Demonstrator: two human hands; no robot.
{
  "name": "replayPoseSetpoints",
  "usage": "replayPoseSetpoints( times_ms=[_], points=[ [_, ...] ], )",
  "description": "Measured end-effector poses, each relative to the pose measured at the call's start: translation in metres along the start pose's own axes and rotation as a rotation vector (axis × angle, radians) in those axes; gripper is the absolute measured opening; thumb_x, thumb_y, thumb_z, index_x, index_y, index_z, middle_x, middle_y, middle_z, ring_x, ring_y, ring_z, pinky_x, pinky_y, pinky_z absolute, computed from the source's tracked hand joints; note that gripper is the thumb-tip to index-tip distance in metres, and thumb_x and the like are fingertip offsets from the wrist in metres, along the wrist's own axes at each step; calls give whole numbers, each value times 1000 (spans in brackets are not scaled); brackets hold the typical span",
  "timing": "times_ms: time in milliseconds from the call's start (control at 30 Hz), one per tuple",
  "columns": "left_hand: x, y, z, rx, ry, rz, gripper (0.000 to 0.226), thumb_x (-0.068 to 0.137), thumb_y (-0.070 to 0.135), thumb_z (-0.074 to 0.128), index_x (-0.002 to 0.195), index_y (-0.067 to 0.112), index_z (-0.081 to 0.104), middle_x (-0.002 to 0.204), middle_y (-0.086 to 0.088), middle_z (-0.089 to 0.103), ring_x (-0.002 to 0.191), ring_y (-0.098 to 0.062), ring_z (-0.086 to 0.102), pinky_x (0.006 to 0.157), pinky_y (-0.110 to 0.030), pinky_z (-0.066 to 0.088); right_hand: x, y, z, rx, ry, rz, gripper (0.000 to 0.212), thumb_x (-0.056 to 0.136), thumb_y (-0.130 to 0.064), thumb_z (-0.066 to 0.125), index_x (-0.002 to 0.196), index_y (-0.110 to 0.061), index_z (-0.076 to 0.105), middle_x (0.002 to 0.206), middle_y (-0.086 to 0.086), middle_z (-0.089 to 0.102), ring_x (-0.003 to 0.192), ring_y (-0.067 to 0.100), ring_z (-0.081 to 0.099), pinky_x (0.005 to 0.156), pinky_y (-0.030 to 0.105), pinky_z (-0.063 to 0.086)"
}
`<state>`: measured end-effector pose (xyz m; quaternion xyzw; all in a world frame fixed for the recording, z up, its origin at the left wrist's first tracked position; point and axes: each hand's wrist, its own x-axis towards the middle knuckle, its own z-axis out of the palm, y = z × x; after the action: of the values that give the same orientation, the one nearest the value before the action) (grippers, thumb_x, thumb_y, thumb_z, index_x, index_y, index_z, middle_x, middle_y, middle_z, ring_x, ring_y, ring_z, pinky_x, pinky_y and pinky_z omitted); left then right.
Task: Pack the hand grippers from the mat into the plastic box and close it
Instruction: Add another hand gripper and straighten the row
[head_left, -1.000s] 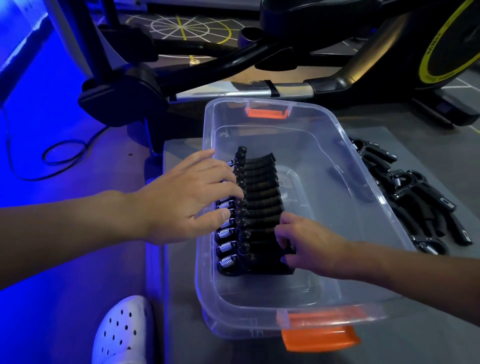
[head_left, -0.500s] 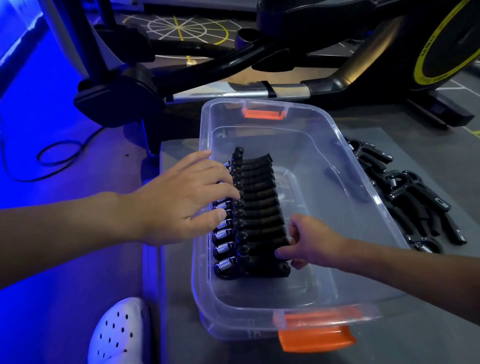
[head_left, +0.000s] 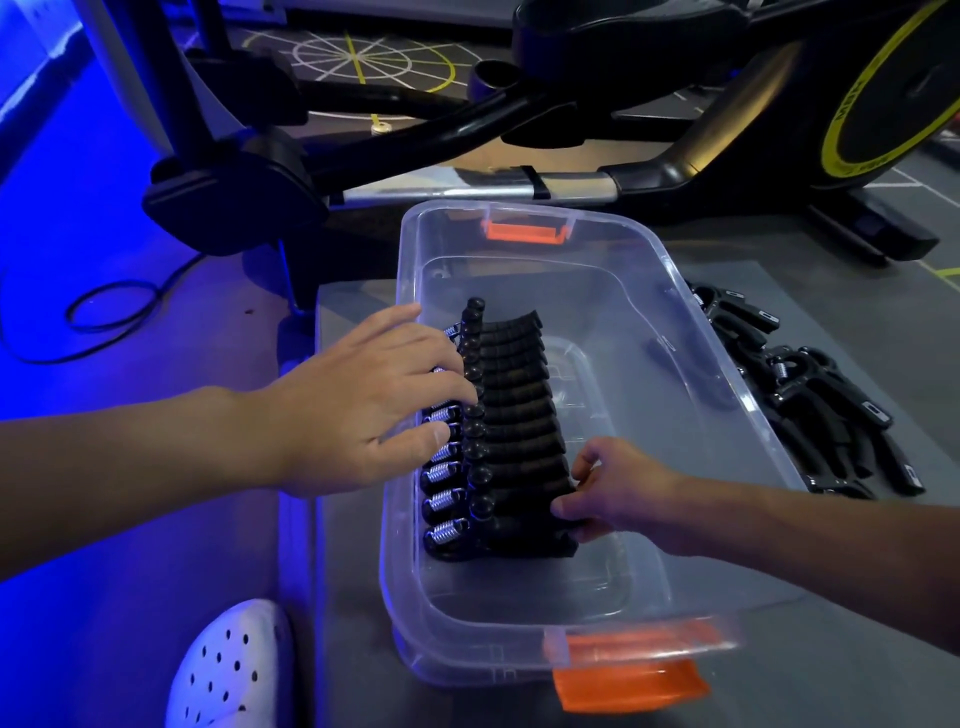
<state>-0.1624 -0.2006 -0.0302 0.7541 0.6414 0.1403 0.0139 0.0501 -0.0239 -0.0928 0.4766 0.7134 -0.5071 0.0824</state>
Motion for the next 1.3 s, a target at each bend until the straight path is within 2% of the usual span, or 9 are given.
replayPoseSetpoints(
  times_ms=[167, 300, 400, 600, 867, 967, 1100, 1233, 1300],
  points=[
    [0, 0, 0, 7, -2, 5, 41, 94, 42, 33, 120, 25, 59, 117, 7, 53, 121, -16, 47, 118, -50, 14, -1, 4, 5, 108, 61, 48, 41, 78, 12, 71, 89, -12, 39, 73, 15, 51, 51, 28, 56, 59, 42, 57],
    [1, 0, 1, 5, 2, 9, 41, 94, 42, 32, 119, 25, 60, 116, 7, 54, 121, -16, 47, 118, -50, 15, 0, 6, 7, 78, 64, 23, 39, 79, 10, 71, 92, -10, 40, 74, 14, 51, 54, 29, 57, 71, 51, 57],
    [1, -1, 2, 5, 2, 12, 41, 94, 42, 32, 119, 25, 60, 116, 7, 54, 121, -16, 47, 118, -50, 15, 0, 8, 7, 32, 65, -12, 36, 80, 8, 71, 91, -10, 42, 70, 11, 53, 56, 31, 60, 75, 53, 59],
    [1, 0, 2, 7, 9, 11, 41, 96, 42, 30, 118, 26, 60, 116, 8, 53, 120, -16, 48, 118, -49, 14, -4, 5, 3, -23, 3, -90, 36, 77, 7, 74, 87, -9, 43, 66, 12, 58, 58, 32, 64, 71, 51, 60],
    [1, 0, 1, 8, 9, 14, 40, 96, 42, 31, 117, 25, 60, 115, 8, 54, 119, -14, 47, 118, -50, 16, -8, -2, 2, -178, -7, -144, 48, 65, 6, 84, 90, -7, 45, 74, 17, 61, 64, 36, 69, 65, 55, 59],
    [1, 0, 1, 8, 7, 15, 41, 96, 42, 30, 117, 25, 61, 115, 8, 54, 119, -14, 47, 118, -50, 16, -9, -4, 1, -226, -10, -159, 47, 66, 4, 84, 85, -10, 44, 71, 12, 60, 60, 31, 68, 63, 50, 60],
    [0, 0, -1, 11, -4, 13, 41, 96, 42, 30, 118, 25, 60, 114, 10, 55, 118, -14, 48, 118, -48, 15, -14, -8, -3, -331, -40, -157, 45, 69, 3, 82, 83, -16, 44, 72, 6, 58, 52, 16, 61, 55, 37, 58],
    [3, -2, -4, -7, -7, 11, 40, 95, 44, 33, 119, 26, 59, 114, 13, 58, 116, -9, 49, 118, -45, 17, -33, -18, -16, -418, -63, -106, 42, 77, -4, 75, 107, -15, 46, 90, 5, 54, 67, 17, 56, 72, 39, 57],
    [10, 0, -7, -62, 32, -17, 39, 95, 45, 33, 117, 26, 59, 112, 14, 58, 110, -5, 50, 116, -40, 20, -46, -30, -30, -525, 39, -243, 37, 82, -13, 71, 109, -18, 47, 98, 3, 58, 71, 16, 57, 73, 35, 54]
  ],
)
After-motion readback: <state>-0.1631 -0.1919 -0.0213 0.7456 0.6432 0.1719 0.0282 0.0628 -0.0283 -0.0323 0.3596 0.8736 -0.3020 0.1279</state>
